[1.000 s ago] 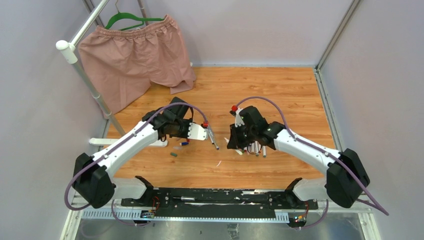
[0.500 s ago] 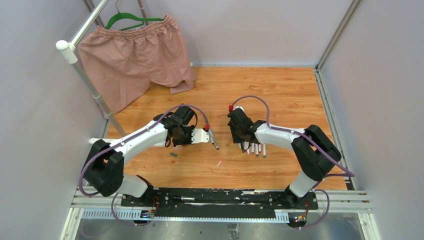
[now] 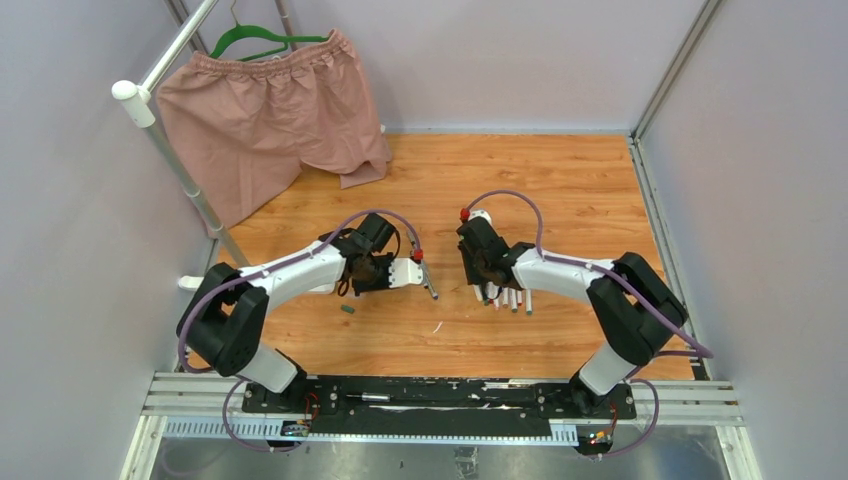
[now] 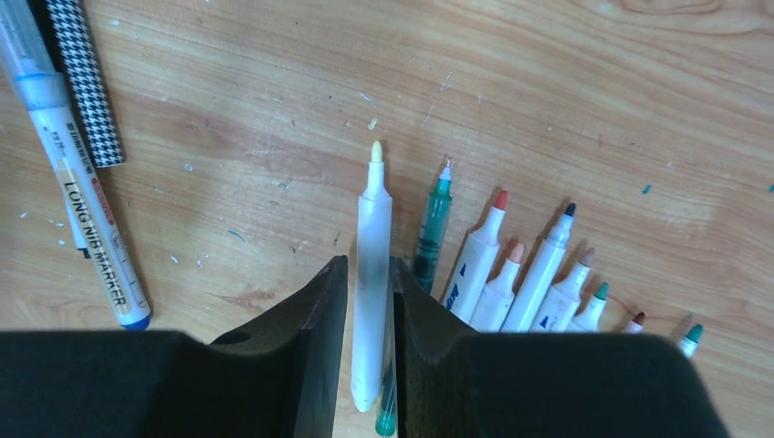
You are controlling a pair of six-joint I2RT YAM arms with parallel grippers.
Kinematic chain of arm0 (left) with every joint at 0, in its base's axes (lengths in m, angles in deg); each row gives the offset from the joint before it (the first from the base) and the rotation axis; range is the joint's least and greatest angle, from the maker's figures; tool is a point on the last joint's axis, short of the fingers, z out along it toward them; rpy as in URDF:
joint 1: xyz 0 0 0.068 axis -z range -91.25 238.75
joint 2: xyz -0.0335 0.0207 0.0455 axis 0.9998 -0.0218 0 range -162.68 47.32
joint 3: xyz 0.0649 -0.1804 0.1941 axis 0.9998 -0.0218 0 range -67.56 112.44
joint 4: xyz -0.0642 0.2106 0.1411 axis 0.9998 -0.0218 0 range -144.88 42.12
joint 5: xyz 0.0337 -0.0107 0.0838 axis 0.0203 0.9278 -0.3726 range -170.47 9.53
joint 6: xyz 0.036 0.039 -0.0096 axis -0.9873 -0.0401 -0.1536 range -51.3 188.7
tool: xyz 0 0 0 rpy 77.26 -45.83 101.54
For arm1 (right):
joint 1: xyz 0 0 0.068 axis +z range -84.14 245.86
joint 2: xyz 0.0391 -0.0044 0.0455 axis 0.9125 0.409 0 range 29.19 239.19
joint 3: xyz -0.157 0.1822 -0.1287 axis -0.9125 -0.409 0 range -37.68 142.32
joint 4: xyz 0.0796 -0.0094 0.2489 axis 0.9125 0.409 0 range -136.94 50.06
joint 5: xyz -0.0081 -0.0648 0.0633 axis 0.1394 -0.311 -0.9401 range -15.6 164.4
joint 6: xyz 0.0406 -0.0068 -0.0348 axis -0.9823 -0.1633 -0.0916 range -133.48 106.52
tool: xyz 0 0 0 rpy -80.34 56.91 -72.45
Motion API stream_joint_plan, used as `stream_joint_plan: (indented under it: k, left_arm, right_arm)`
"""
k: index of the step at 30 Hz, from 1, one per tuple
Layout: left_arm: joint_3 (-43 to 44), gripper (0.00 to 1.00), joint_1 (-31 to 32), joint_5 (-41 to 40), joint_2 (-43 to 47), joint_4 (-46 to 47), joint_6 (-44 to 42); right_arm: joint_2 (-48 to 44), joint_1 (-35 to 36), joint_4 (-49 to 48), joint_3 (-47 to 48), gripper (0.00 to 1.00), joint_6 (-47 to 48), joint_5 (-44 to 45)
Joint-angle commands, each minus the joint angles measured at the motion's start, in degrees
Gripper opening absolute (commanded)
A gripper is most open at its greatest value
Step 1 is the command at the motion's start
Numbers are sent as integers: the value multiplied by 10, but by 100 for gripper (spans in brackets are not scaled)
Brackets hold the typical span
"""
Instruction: Open the pen caps
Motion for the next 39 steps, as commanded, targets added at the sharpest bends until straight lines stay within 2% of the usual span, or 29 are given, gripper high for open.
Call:
stream_joint_plan:
  k: [1, 6, 12, 15, 18, 21, 28, 30, 31, 39]
  left_arm:
    - [-7, 21, -3, 2, -12, 27, 12]
    - [-9, 27, -2, -13, -15, 33, 17]
    - [8, 50, -3, -6, 0, 15, 27]
    - [25, 53, -4, -2, 15, -10, 27]
    - [57, 56, -10, 0, 33, -41, 31]
    - [101, 62, -24, 7, 58, -78, 42]
    - [185, 85, -70, -15, 102, -158, 52]
    - [193, 98, -89, -15, 115, -168, 54]
    - [195, 100, -97, -15, 123, -171, 54]
    - [187, 100, -134, -28, 168, -173, 63]
  right_arm:
    - [-45, -3, 16, -14, 27, -3, 22]
    - [-90, -3, 29, -20, 27, -3, 18]
    - [-122, -1, 41, -22, 32, -5, -3]
    - [-118, 2, 42, -17, 33, -5, -18]
    - [-97, 11, 43, 1, 33, -1, -36]
    - [-65, 30, 42, 30, 33, 7, -48]
    - [31, 71, 41, 113, 35, 21, -70]
    - [54, 77, 40, 132, 36, 21, -71]
    - [65, 78, 40, 139, 36, 20, -73]
    - [121, 85, 50, 182, 36, 20, -80]
